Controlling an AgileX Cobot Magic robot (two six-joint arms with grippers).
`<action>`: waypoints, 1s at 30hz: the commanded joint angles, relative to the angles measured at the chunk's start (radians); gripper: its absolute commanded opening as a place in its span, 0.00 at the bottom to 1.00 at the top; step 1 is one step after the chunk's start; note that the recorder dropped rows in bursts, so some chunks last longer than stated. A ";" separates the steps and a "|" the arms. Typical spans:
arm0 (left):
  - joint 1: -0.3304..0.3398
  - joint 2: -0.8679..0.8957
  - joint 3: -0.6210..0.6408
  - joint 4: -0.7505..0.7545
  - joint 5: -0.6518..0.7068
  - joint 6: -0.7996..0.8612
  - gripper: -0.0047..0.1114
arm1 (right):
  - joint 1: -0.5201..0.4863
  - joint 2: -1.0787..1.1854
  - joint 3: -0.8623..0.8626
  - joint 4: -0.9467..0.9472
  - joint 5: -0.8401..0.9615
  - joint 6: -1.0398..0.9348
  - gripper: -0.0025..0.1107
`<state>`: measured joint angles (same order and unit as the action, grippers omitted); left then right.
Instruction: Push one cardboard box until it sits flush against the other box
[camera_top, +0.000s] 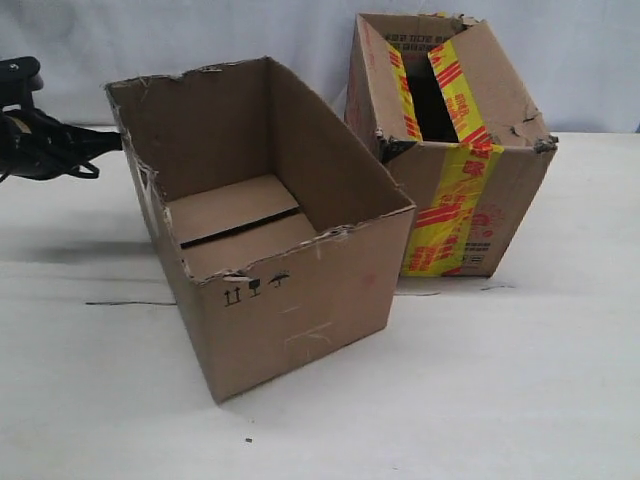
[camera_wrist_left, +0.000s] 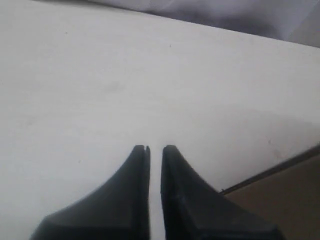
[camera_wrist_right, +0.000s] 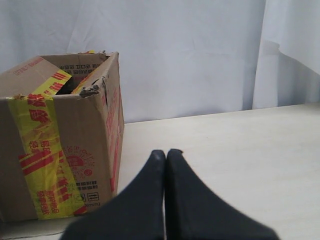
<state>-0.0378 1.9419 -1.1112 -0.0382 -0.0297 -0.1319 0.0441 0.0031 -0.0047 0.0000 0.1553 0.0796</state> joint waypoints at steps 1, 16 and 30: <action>-0.026 0.092 -0.139 -0.008 0.043 -0.005 0.04 | -0.008 -0.003 0.005 0.000 -0.008 0.004 0.02; -0.112 0.314 -0.565 0.002 0.274 -0.030 0.04 | -0.008 -0.003 0.005 0.000 -0.008 0.004 0.02; -0.085 -0.172 -0.201 0.273 0.335 -0.020 0.04 | -0.008 -0.003 0.005 0.000 -0.008 0.004 0.02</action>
<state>-0.1165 1.9183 -1.4454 0.2204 0.3777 -0.1536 0.0441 0.0031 -0.0047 0.0000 0.1553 0.0796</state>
